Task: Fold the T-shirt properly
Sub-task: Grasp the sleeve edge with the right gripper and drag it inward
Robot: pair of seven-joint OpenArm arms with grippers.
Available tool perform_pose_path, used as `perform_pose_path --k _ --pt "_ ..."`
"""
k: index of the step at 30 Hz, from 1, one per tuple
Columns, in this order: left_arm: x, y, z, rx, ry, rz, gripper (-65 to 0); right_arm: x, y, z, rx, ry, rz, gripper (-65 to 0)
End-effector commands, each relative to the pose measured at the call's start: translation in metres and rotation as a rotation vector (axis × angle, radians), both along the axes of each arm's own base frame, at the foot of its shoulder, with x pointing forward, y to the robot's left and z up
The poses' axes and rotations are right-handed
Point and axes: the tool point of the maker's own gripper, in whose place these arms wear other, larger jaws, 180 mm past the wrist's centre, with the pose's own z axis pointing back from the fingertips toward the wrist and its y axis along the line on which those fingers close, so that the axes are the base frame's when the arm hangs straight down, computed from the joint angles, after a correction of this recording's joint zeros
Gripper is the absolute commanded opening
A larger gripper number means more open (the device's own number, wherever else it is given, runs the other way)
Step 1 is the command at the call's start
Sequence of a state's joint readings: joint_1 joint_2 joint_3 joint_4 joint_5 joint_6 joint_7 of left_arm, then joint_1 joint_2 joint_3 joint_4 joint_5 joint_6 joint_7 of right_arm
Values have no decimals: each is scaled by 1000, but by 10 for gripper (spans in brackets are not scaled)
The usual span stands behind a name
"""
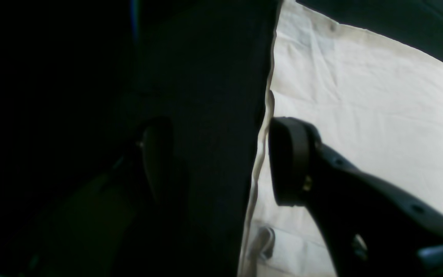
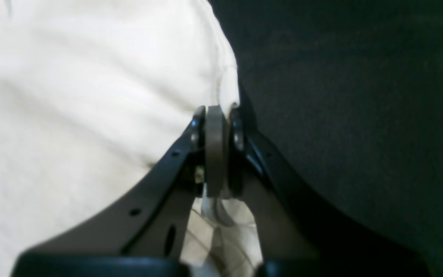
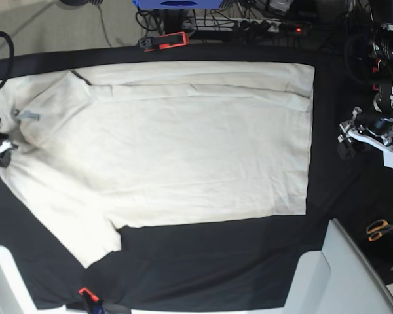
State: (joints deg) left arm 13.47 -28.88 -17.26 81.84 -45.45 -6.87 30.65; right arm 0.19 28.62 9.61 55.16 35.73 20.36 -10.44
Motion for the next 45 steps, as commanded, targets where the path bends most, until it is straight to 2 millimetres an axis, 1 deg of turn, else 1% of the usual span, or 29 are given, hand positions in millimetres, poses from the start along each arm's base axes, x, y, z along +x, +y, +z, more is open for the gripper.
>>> perform_pose_path --k 1,5,7,10,11,14,18,20,21,22,25,28,31,36,43,44,45 --pt "9 7 15 20 -45 -3 -270 6 -7 16 -9 -47 -9 -650" --pt "10 7 16 20 -47 -3 -270 -6 -6 18 -1 -24 -14 -650" --pt "10 7 16 20 -47 -3 -270 -12 3 13 19 -2 -6 -650" --pt "10 7 16 20 -47 -3 -270 -21 8 12 27 13 -6 -650" --pt "10 7 16 20 -47 -3 -270 -24 14 10 37 17 -1 -650" --pt "10 7 16 20 -47 -3 -270 -30 21 8 38 33 12 -650" --pt "10 7 16 20 -47 -3 -270 -37 28 11 33 43 39 -650" --pt "10 7 16 20 -47 -3 -270 -40 36 12 39 46 52 -650" --pt "10 7 16 20 -47 -3 -270 -41 36 14 39 45 49 -650" --pt "10 7 16 20 -47 -3 -270 -44 32 15 35 49 40 -650" --pt "10 7 16 20 -47 -3 -270 -49 33 14 50 64 24 -650" --pt "10 7 16 20 -47 -3 -270 -57 30 12 50 74 13 -650" --pt "10 7 16 20 -47 -3 -270 -59 29 9 51 82 11 -650" --pt "10 7 16 20 -48 -3 -270 -65 31 5 53 104 15 -650" --pt "10 7 16 20 -48 -3 -270 -74 36 -3 74 181 27 -648" --pt "10 7 16 20 -48 -3 -270 -74 36 -3 74 184 27 -645" --pt "10 7 16 20 -48 -3 -270 -74 36 -3 74 184 27 -624"
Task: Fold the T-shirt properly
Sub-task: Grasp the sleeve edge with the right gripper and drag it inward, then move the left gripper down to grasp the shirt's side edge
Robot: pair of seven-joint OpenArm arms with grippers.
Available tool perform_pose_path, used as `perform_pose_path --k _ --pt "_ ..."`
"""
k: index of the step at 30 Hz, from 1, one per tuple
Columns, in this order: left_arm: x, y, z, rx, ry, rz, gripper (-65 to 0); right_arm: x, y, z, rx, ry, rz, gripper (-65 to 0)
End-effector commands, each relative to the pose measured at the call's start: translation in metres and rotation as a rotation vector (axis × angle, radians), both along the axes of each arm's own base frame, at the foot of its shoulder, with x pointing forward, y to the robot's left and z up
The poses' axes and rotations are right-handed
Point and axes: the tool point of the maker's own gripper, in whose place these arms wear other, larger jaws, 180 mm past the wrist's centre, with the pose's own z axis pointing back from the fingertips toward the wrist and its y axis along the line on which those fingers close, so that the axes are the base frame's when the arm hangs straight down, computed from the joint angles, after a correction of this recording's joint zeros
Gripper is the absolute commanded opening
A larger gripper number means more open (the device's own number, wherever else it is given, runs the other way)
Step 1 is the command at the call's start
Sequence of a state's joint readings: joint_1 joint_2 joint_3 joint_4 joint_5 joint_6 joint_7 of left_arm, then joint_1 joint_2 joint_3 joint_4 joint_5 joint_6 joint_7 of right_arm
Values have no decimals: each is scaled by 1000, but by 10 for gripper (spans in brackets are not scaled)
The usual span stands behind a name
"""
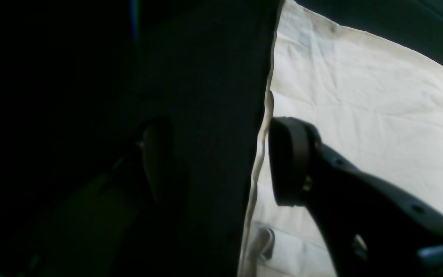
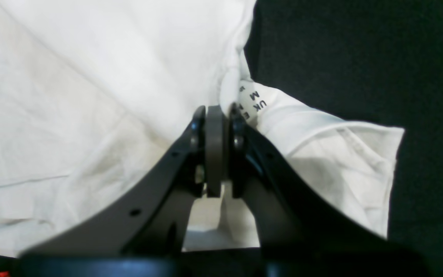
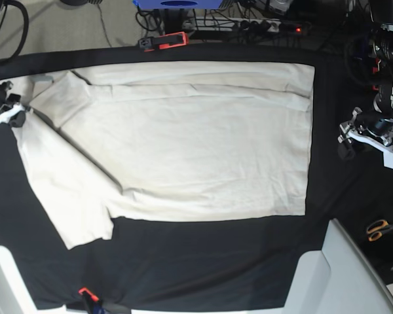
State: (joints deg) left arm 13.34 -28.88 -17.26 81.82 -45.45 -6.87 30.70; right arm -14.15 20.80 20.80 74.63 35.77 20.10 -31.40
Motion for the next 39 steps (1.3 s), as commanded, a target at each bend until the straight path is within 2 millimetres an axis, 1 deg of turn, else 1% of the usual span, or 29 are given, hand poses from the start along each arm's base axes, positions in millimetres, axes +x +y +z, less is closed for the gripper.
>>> perform_pose_path --k 1,2,5,6,7,8,10,11,13,14,17,18,21,24,26,28,32,34,36,39 --pt "10 7 16 20 -47 -3 -270 11 -8 14 -17 -45 1 -588" --pt "10 7 16 20 -47 -3 -270 11 -8 16 -19 -49 3 -537" --pt "10 7 16 20 -47 -3 -270 17 0 28 -29 -87 26 -327" --pt "10 7 16 20 -47 -3 -270 17 2 35 -33 -109 27 -263" --pt "10 7 16 20 -47 -3 -270 22 -1 48 -44 -147 17 -215" --pt "10 7 16 20 -47 -3 -270 26 -3 63 -60 -189 9 -192" --pt "10 7 16 20 -47 -3 -270 30 -7 82 -80 -228 -2 -191" --pt "9 7 15 20 -46 -3 -270 36 -7 90 -87 -240 2 -191" --pt "9 7 15 20 -46 -3 -270 56 -14 104 -103 -252 21 -189" --pt "9 7 15 20 -46 -3 -270 67 -17 104 -95 -246 23 -189" --pt "10 6 15 19 -47 -3 -270 105 -25 94 -59 -215 28 -189" --pt "10 6 15 19 -47 -3 -270 118 -25 90 -44 -200 47 -189" --pt "8 4 13 8 -47 5 -270 146 -25 72 14 -152 63 -189" --pt "7 4 11 8 -42 5 -270 160 -30 51 43 -130 27 -189" --pt "6 5 12 8 -42 7 -270 164 -33 37 39 -113 12 -189" --pt "6 7 13 12 -43 8 -270 164 -31 20 28 -89 11 -189" --pt "6 8 13 15 -43 7 -270 152 -33 -7 10 -42 -9 -189" --pt "8 8 15 15 -47 7 -270 148 -32 -13 4 -37 -11 -189" --pt "9 8 15 15 -49 7 -270 148 -22 -18 13 -33 1 -189" --pt "9 8 15 15 -50 7 -270 147 -17 -22 20 -29 4 -189"
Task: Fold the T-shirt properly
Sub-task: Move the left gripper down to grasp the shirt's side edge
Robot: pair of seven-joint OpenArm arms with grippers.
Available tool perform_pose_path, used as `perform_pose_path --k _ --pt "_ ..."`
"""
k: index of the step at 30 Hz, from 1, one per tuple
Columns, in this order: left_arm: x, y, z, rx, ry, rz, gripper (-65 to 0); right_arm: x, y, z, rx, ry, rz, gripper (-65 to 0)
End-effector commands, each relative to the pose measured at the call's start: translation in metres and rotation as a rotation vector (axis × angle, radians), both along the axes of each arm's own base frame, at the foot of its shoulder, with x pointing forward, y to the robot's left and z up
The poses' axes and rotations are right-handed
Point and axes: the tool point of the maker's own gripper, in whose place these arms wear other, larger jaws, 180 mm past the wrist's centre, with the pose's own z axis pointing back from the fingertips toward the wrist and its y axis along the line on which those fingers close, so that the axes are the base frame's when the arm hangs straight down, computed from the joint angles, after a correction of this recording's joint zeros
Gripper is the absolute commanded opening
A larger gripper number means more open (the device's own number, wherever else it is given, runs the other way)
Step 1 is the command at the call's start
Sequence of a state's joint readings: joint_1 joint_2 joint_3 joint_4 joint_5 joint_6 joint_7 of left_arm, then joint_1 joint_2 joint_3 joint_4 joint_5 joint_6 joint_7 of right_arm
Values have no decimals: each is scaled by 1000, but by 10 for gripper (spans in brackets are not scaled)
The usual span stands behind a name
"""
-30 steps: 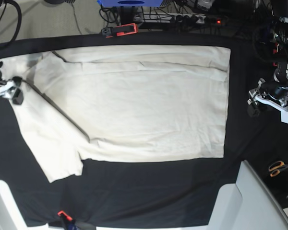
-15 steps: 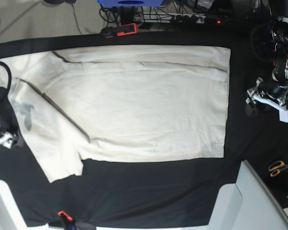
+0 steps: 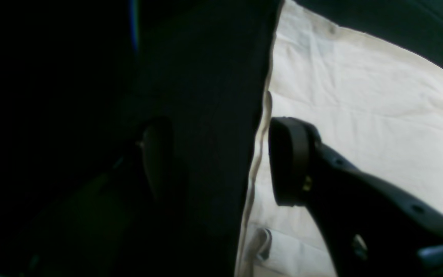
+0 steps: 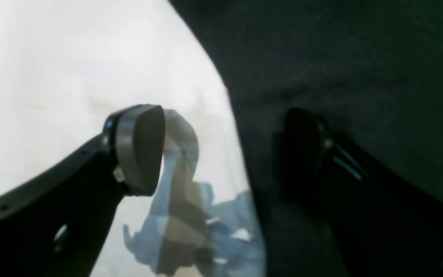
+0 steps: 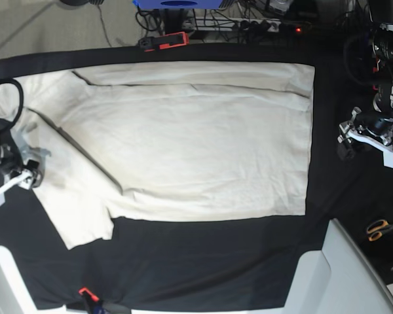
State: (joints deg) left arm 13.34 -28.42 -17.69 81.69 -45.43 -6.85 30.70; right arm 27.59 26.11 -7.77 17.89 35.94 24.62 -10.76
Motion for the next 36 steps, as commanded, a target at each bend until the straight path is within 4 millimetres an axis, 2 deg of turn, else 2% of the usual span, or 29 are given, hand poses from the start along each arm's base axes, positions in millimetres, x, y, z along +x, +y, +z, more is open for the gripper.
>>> perform_pose_path --k 1,3,9,12,14,18,26,30,36 --pt "10 7 16 21 -49 -3 -270 10 -4 11 -2 -22 6 -189" --pt "10 7 16 20 -49 -2 -270 11 -2 11 1 -26 9 -189" --pt "8 9 14 20 -41 2 -270 13 23 6 44 -21 50 -192" --pt "8 9 14 20 -41 2 -270 11 36 4 75 -8 89 -266" --pt "8 9 14 20 -41 2 -270 11 37 3 77 -9 89 -321" --pt "8 9 14 20 -41 2 -270 11 36 4 80 -12 84 -360" --pt "9 8 12 15 -39 3 -270 15 30 9 72 -31 75 -360" --pt "17 6 17 14 -57 -1 -270 26 29 18 65 -71 72 -363" --pt "19 5 19 12 -63 0 -270 27 28 19 62 -77 68 -365"
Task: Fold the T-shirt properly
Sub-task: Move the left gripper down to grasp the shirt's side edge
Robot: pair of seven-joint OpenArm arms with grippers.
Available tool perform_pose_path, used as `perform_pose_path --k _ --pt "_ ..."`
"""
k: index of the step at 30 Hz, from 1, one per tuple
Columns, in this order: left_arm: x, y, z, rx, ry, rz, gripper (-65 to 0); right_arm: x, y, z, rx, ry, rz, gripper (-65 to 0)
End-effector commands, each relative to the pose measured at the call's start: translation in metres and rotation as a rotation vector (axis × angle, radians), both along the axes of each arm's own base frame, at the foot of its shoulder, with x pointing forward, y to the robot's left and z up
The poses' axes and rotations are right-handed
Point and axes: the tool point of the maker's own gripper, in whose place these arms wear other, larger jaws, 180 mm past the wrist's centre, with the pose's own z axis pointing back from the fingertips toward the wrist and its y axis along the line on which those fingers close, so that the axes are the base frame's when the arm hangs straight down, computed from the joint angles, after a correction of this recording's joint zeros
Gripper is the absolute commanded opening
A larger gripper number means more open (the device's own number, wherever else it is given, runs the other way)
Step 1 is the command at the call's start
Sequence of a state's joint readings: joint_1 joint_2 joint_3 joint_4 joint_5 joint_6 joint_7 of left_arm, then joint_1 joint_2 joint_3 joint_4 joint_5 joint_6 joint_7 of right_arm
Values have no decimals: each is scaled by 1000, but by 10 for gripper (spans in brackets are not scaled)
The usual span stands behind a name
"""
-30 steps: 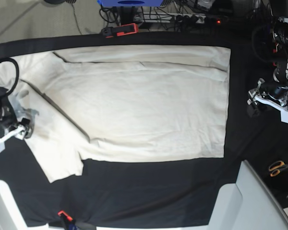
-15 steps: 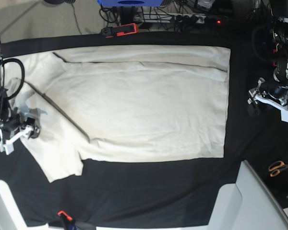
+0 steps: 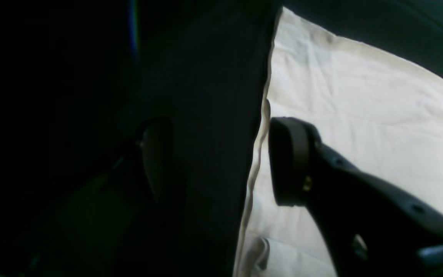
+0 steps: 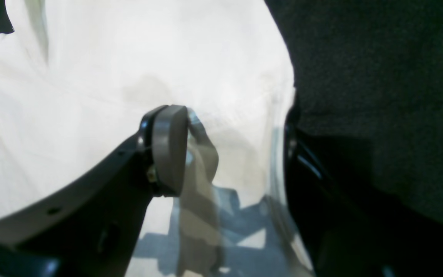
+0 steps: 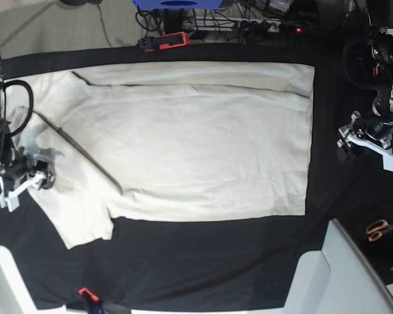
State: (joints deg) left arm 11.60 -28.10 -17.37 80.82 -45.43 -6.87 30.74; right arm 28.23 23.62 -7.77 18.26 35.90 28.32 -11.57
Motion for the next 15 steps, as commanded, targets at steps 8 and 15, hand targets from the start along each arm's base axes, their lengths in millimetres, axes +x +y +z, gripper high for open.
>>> perform_pose_path --k 8,15 --pt "27 15 16 -2 -66 37 -263 16 -19 20 -21 -55 -20 -650" --pt "69 13 7 -66 -64 74 -265 15 -20 20 -22 -55 -22 -647"
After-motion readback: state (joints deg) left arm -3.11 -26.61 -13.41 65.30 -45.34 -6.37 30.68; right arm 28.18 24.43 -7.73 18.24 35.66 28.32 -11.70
